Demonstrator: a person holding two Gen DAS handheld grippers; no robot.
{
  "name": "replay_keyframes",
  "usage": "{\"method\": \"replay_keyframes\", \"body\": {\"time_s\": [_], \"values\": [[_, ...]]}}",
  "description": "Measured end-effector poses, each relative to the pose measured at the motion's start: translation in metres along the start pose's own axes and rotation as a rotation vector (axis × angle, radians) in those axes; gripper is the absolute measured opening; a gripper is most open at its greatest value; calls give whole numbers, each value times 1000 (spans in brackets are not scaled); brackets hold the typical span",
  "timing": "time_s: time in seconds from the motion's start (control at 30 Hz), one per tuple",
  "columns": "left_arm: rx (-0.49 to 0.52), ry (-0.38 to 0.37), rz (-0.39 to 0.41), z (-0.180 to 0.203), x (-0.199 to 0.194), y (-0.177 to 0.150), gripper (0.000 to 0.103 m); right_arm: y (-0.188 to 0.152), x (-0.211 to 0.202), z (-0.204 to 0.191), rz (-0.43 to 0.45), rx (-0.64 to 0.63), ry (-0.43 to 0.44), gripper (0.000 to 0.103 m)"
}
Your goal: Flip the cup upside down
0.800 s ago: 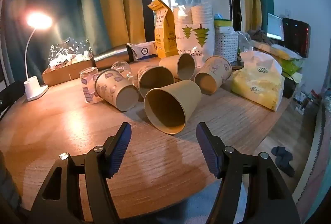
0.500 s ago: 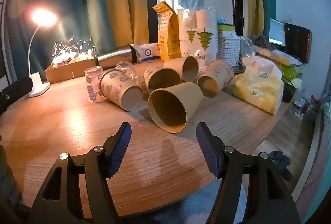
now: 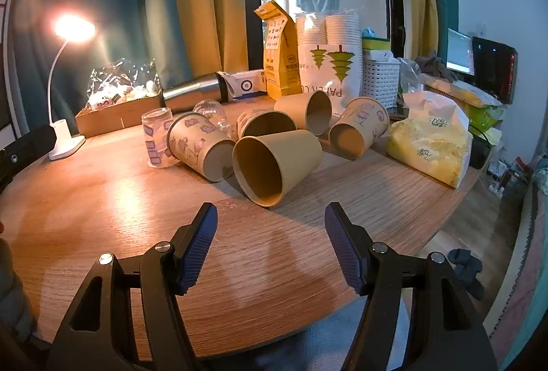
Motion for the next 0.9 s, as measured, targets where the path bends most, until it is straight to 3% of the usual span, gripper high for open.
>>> {"method": "replay_keyframes", "body": {"time_s": [0.9], "values": [[10,10,-5,1,0,1,85,0,0,-1,-9,7,7,68]]}}
Point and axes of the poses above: each gripper's, at about its wrist camera, not at the fingertips, and x roughly the way its jaws point, z to its right, y to its top, the point moved 3 cm from there along x, roughly the way its jaws point, and after that the axes turned 2 degrees about -x, right-handed, at the moved point
